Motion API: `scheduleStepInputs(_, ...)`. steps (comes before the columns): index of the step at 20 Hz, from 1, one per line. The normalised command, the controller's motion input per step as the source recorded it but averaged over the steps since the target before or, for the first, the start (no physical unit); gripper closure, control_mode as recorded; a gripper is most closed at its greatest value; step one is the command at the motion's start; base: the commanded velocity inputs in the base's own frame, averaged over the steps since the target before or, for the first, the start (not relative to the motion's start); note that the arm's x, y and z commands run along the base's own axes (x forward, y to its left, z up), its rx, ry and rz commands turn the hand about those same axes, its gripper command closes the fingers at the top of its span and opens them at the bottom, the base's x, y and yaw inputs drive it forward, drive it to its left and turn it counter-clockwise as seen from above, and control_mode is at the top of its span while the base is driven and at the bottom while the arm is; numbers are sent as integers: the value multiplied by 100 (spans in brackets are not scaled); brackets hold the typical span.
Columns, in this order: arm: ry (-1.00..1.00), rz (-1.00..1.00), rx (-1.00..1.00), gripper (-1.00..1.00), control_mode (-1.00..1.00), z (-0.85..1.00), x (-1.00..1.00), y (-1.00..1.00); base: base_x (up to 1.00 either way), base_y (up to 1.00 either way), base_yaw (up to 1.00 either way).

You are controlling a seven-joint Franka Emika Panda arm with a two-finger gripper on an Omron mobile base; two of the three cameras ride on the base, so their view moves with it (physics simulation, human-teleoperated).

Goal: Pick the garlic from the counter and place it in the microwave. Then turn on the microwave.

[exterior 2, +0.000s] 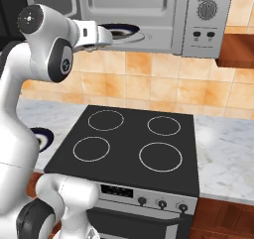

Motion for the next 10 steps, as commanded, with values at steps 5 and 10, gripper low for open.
scheduleStepInputs(5, 0, 0, -2, 100, -100, 11, 19, 0, 0, 0, 0)
scheduleStepInputs(10, 1, 0, -2, 100, -100, 4, 23, 0, 0, 0, 0)
